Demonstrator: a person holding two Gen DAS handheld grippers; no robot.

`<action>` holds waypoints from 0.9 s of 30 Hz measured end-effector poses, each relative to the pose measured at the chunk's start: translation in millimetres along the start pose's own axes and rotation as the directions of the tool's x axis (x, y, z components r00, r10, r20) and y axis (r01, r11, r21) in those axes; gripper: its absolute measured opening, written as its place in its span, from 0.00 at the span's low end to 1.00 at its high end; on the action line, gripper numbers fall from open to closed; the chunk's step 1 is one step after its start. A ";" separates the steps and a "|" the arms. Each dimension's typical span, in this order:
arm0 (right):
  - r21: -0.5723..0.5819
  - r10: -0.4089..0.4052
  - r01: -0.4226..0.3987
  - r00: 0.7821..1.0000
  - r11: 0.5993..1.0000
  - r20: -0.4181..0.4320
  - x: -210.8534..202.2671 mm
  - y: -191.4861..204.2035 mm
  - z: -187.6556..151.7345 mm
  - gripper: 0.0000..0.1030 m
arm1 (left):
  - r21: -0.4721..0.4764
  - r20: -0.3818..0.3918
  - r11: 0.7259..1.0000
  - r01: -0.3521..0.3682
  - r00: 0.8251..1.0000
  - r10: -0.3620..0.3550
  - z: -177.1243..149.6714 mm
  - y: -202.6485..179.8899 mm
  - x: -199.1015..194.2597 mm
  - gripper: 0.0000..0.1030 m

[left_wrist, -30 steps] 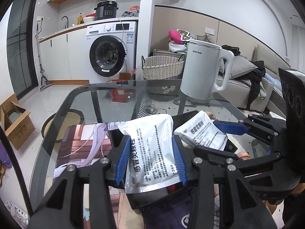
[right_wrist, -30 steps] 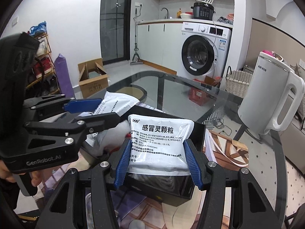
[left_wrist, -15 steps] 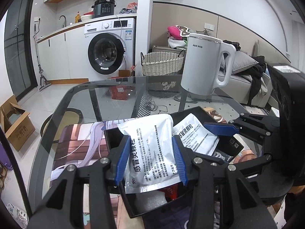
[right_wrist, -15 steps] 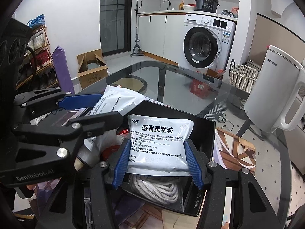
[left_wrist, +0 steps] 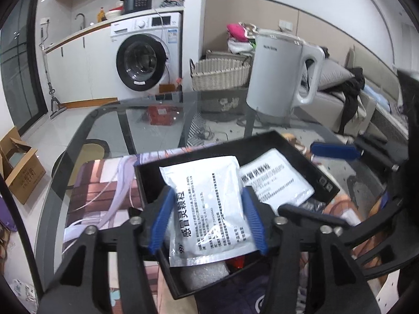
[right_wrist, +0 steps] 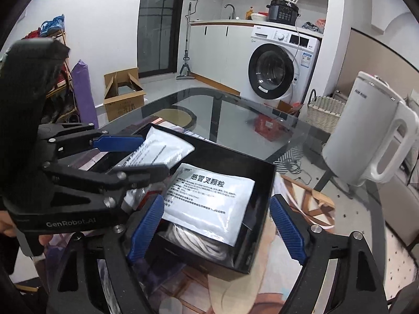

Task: Organize soft objects
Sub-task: 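Carry both sachets over the black box, lower them in and open both grippers, then withdraw both grippers and move the right gripper to the white cable coil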

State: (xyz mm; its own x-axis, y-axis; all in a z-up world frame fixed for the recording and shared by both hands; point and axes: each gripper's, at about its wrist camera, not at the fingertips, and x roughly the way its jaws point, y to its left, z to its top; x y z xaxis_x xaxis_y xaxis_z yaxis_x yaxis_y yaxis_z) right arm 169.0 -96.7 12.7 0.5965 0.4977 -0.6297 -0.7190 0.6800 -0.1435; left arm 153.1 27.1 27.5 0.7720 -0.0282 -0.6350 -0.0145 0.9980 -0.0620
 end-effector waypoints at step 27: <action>0.136 0.054 -0.061 0.997 0.989 0.056 -69.9 -26.5 -49.1 1.00 | -0.062 0.058 0.995 0.079 0.995 -0.076 -38.1 8.2 -66.0 0.97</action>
State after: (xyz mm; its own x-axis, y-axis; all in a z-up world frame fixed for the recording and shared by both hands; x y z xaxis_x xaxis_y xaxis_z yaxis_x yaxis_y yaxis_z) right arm 128.9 -176.0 23.1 0.5758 0.5634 -0.5924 -0.6989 0.7152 0.0009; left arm 77.8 35.0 39.6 0.8064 -0.1001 -0.5828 0.0075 0.9872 -0.1593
